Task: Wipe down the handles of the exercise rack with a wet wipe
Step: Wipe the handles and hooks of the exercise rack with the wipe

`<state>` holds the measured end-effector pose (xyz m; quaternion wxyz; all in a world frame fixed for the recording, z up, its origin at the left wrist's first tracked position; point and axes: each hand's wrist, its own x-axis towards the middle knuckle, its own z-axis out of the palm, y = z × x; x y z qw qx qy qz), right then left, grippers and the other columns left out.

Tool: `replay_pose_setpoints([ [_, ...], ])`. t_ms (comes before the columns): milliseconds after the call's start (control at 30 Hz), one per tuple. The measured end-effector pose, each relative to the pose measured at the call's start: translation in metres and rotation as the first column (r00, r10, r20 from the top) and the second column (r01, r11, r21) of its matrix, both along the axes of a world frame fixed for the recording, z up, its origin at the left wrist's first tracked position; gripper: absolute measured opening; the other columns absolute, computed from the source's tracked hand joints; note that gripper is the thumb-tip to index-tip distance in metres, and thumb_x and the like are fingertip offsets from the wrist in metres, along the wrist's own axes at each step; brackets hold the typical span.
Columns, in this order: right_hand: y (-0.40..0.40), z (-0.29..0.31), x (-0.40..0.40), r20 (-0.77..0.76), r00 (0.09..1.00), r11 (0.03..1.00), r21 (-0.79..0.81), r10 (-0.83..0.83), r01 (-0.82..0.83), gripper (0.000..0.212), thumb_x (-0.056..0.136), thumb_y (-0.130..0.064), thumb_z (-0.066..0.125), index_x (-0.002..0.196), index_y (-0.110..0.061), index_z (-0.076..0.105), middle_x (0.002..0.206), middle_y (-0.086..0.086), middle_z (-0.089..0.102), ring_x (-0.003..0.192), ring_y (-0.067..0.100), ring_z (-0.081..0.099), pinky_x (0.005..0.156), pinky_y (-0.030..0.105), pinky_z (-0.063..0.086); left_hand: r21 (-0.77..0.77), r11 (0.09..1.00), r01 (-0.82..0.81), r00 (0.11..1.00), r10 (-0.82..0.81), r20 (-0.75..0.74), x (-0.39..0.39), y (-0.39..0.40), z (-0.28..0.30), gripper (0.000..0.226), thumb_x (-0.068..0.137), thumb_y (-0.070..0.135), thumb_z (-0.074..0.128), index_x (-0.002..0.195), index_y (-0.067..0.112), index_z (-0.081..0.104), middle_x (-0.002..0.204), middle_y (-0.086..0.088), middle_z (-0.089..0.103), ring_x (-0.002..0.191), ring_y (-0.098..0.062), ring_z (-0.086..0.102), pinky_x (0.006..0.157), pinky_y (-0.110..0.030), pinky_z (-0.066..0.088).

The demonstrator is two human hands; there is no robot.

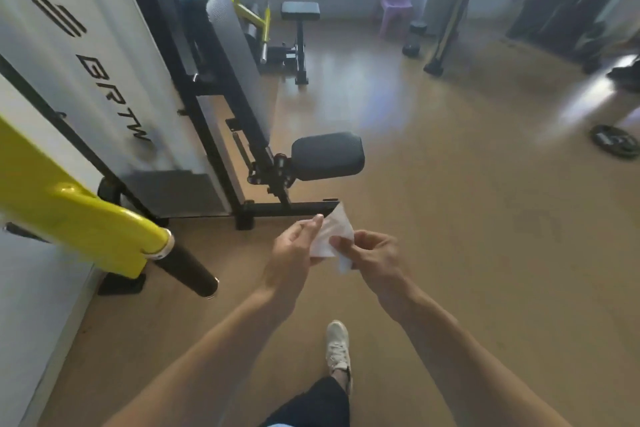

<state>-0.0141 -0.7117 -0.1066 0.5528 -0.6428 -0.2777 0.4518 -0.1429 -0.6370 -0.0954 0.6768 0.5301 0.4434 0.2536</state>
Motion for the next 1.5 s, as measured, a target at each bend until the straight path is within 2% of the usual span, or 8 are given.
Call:
replay_pose_setpoints([
  [133, 0.045, -0.007, 0.059, -0.037, 0.998, 0.998, -0.041, 0.049, -0.050, 0.042, 0.093, -0.039, 0.061, 0.103, 0.000, 0.076, 0.090, 0.019, 0.073, 0.074, 0.018, 0.065, 0.063, 0.024, 0.055, -0.029, 1.000, 0.001, 0.999, 0.000, 0.039, 0.052, 0.032, -0.016, 0.040, 0.087, 0.054, 0.064, 0.106, 0.020, 0.070, 0.097, -0.002, 0.076, 0.094, -0.024, 0.071, 0.084, -0.036, 0.056],
  [367, 0.128, 0.008, 0.188, -0.222, 0.975, 0.986, -0.153, 0.025, -0.060, 0.037, 0.096, -0.050, 0.056, 0.111, -0.020, 0.072, 0.103, 0.005, 0.076, 0.087, 0.022, 0.073, 0.070, 0.036, 0.057, -0.042, 0.976, -0.215, 0.975, 0.217, 0.049, 0.177, 0.112, -0.022, 0.015, 0.093, 0.032, 0.067, 0.095, 0.020, 0.077, 0.092, -0.003, 0.077, 0.087, -0.024, 0.071, 0.078, -0.036, 0.059],
  [533, 0.178, 0.014, 0.273, -0.156, 0.983, 0.983, -0.135, 0.101, -0.123, 0.047, 0.080, -0.042, 0.080, 0.118, -0.017, 0.066, 0.109, 0.004, 0.075, 0.095, 0.020, 0.074, 0.072, 0.027, 0.057, -0.101, 0.969, -0.226, 0.972, 0.231, 0.042, 0.260, 0.162, -0.014, 0.016, 0.093, 0.027, 0.068, 0.098, 0.014, 0.076, 0.094, -0.006, 0.078, 0.086, -0.020, 0.071, 0.084, -0.037, 0.058],
  [767, 0.249, -0.010, 0.405, -0.144, 0.977, 0.982, -0.075, 0.160, -0.172, 0.030, 0.100, -0.038, 0.055, 0.107, -0.016, 0.076, 0.101, 0.002, 0.078, 0.088, 0.015, 0.074, 0.073, 0.028, 0.058, -0.245, 0.900, -0.361, 0.926, 0.376, 0.015, 0.380, 0.235, -0.021, 0.027, 0.099, 0.026, 0.055, 0.094, 0.011, 0.078, 0.099, -0.007, 0.077, 0.099, -0.022, 0.071, 0.092, -0.041, 0.058],
  [1000, 0.322, -0.012, 0.565, -0.059, 0.932, 0.932, -0.037, 0.358, -0.361, 0.021, 0.101, -0.021, 0.059, 0.116, -0.014, 0.073, 0.106, 0.006, 0.077, 0.098, 0.017, 0.073, 0.076, 0.026, 0.057, -0.284, 0.827, -0.485, 0.866, 0.500, -0.024, 0.515, 0.281, -0.024, 0.024, 0.096, 0.023, 0.060, 0.100, 0.004, 0.074, 0.113, -0.016, 0.072, 0.107, -0.029, 0.068, 0.092, -0.047, 0.058],
  [1200, 0.394, 0.000, 0.653, 0.104, 0.871, 0.877, -0.055, 0.480, -0.476, 0.013, 0.097, -0.021, 0.064, 0.091, -0.012, 0.071, 0.079, 0.002, 0.068, 0.075, 0.013, 0.063, 0.065, 0.027, 0.057, -0.252, 0.887, -0.388, 0.921, 0.381, -0.077, 0.592, 0.323, -0.010, 0.029, 0.095, 0.038, 0.062, 0.095, 0.014, 0.078, 0.094, -0.011, 0.077, 0.080, -0.024, 0.072, 0.078, -0.041, 0.056],
  [1333, 0.448, -0.006, 0.684, -0.028, 0.872, 0.869, -0.073, 0.488, -0.489, 0.020, 0.094, -0.024, 0.069, 0.099, -0.006, 0.075, 0.098, 0.017, 0.075, 0.090, 0.021, 0.070, 0.070, 0.030, 0.058, -0.118, 0.849, -0.514, 0.858, 0.508, -0.077, 0.624, 0.362, -0.016, 0.023, 0.084, 0.036, 0.076, 0.093, 0.015, 0.080, 0.094, -0.010, 0.079, 0.091, -0.032, 0.074, 0.090, -0.044, 0.057],
  [1500, 0.528, -0.014, 0.709, -0.241, 0.776, 0.783, -0.086, 0.584, -0.616, 0.027, 0.090, -0.021, 0.074, 0.111, -0.005, 0.070, 0.107, 0.011, 0.076, 0.099, 0.021, 0.073, 0.083, 0.036, 0.059, -0.078, 0.799, -0.597, 0.800, 0.600, 0.021, 0.650, 0.433, -0.027, 0.039, 0.074, 0.043, 0.083, 0.102, 0.016, 0.078, 0.099, -0.006, 0.078, 0.093, -0.022, 0.074, 0.085, -0.030, 0.056],
])
